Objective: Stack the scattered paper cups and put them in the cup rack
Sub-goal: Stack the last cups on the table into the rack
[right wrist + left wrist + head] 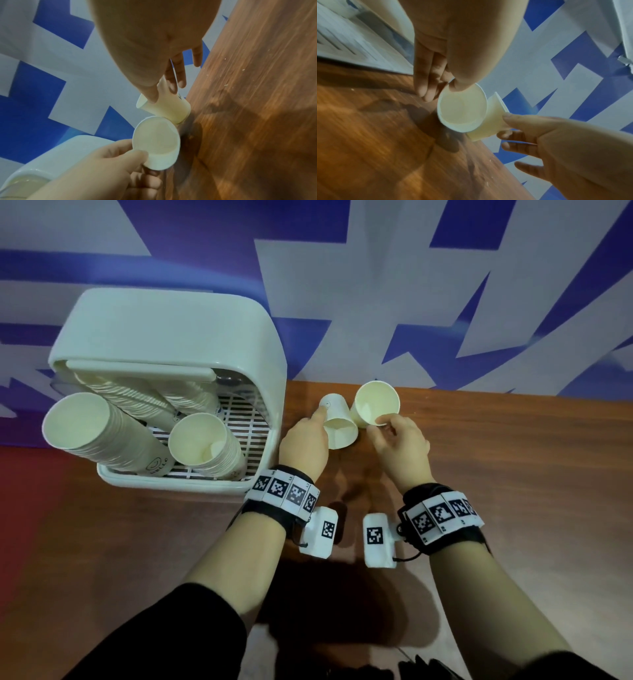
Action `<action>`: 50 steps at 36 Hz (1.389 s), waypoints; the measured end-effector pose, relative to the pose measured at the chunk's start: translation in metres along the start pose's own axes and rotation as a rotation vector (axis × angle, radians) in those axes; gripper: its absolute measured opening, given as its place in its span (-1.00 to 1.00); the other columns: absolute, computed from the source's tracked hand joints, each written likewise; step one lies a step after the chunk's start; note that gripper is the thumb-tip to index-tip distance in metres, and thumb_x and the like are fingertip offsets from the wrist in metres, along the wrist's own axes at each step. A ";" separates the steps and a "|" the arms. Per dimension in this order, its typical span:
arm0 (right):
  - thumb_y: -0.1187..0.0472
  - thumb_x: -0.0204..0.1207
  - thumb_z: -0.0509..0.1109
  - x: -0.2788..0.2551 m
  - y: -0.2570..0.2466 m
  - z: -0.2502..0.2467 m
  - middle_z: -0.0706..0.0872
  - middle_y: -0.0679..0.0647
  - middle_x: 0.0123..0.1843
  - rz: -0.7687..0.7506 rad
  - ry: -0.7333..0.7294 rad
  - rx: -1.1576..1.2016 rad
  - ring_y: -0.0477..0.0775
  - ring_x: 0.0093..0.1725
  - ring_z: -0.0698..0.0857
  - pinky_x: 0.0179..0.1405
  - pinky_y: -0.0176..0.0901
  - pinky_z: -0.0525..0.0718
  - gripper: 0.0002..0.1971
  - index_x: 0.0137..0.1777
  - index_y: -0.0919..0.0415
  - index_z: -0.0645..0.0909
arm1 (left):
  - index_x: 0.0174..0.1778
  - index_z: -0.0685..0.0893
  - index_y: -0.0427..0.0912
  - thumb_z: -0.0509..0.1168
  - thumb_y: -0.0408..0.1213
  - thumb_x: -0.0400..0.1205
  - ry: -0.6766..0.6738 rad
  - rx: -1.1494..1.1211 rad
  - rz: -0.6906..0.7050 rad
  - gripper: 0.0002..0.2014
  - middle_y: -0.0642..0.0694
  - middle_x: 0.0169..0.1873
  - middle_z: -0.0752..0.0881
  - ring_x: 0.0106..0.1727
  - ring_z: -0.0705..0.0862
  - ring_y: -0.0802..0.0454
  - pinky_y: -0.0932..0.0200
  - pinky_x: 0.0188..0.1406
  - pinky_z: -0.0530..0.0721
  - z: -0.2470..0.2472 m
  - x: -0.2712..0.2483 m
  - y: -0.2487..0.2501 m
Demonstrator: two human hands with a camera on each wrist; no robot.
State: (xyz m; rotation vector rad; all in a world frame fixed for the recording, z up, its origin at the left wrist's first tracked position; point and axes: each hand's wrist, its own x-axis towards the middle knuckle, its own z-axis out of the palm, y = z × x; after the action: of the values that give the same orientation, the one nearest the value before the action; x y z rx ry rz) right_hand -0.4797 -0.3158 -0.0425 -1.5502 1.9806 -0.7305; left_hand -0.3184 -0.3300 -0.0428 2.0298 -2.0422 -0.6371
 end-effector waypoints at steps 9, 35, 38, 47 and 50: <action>-0.03 0.56 0.35 -0.025 -0.006 -0.018 0.60 -0.05 0.05 0.010 0.069 0.077 0.03 0.13 0.59 0.36 0.24 0.36 -0.82 0.05 0.02 0.63 | 0.10 0.61 -0.23 0.10 -0.28 0.72 0.063 -0.069 -0.011 -0.80 -0.16 -0.11 0.72 -0.11 0.68 -0.11 0.13 -0.28 0.49 -0.021 -0.027 0.003; 0.01 0.60 0.33 -0.099 -0.087 -0.037 0.63 -0.07 -0.04 -0.312 0.174 0.289 -0.12 -0.02 0.58 0.18 0.15 0.57 -0.81 0.05 0.10 0.64 | 0.07 0.66 -0.16 0.21 -0.23 0.65 0.347 -0.468 -0.100 -0.82 -0.08 -0.38 0.71 -0.31 0.72 -0.06 0.00 -0.21 0.68 -0.112 -0.126 -0.031; 0.01 0.61 0.32 -0.105 -0.102 -0.033 0.66 -0.05 -0.04 -0.353 0.171 0.312 -0.10 -0.04 0.61 0.15 0.05 0.60 -0.81 0.04 0.09 0.64 | 0.03 0.66 -0.13 0.23 -0.22 0.64 0.418 -0.499 -0.102 -0.85 -0.12 -0.40 0.72 -0.32 0.75 -0.11 -0.14 -0.17 0.72 -0.126 -0.132 -0.039; 0.02 0.60 0.34 -0.113 -0.144 -0.015 0.66 -0.06 -0.11 -0.446 0.142 0.339 -0.11 -0.09 0.60 0.05 -0.17 0.55 -0.86 0.00 0.06 0.64 | -0.10 0.62 -0.02 0.26 -0.23 0.62 0.640 -0.570 -0.111 -0.95 -0.24 -0.40 0.70 -0.35 0.72 -0.23 -0.21 -0.21 0.70 -0.157 -0.141 -0.070; 0.04 0.60 0.34 -0.115 -0.155 -0.009 0.66 -0.06 -0.11 -0.484 0.129 0.345 -0.13 -0.10 0.60 0.02 -0.19 0.55 -0.84 0.00 0.11 0.65 | -0.09 0.62 -0.03 0.26 -0.24 0.63 0.657 -0.552 -0.114 -0.95 -0.25 -0.39 0.72 -0.32 0.72 -0.19 -0.18 -0.16 0.68 -0.160 -0.136 -0.081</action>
State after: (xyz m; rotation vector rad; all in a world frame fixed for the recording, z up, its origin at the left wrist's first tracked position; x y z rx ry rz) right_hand -0.3538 -0.2343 0.0791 -1.8097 1.4593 -1.3154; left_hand -0.1710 -0.2193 0.0872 1.7160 -1.2205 -0.4073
